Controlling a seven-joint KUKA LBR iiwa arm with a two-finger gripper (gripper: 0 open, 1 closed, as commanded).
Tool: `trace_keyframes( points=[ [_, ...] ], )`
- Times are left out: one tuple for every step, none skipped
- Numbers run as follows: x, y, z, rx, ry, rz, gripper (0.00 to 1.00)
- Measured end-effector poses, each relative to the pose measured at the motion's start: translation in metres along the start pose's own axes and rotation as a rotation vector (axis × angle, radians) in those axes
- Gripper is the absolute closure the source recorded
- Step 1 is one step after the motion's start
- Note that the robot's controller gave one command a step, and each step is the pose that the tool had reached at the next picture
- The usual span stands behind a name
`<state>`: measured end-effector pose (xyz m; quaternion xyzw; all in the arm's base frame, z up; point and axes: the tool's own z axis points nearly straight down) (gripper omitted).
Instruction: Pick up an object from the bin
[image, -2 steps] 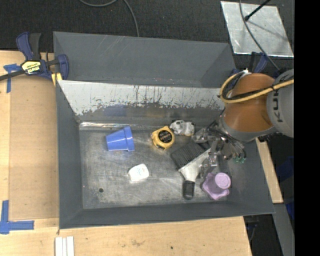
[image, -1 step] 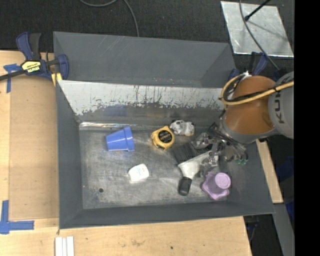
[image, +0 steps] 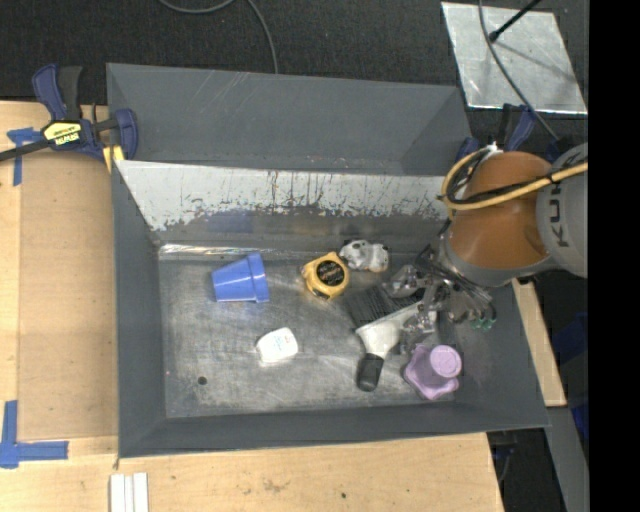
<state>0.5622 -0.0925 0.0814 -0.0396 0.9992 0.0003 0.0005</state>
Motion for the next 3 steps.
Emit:
trace_keyframes(
  points=[
    [0.001, 0.0, -0.041, -0.001, 0.007, 0.033, 1.0],
    [-0.01, 0.003, -0.072, 0.004, -0.009, -0.008, 1.0],
    [0.011, 0.007, -0.19, 0.001, -0.001, 0.045, 1.0]
  ],
)
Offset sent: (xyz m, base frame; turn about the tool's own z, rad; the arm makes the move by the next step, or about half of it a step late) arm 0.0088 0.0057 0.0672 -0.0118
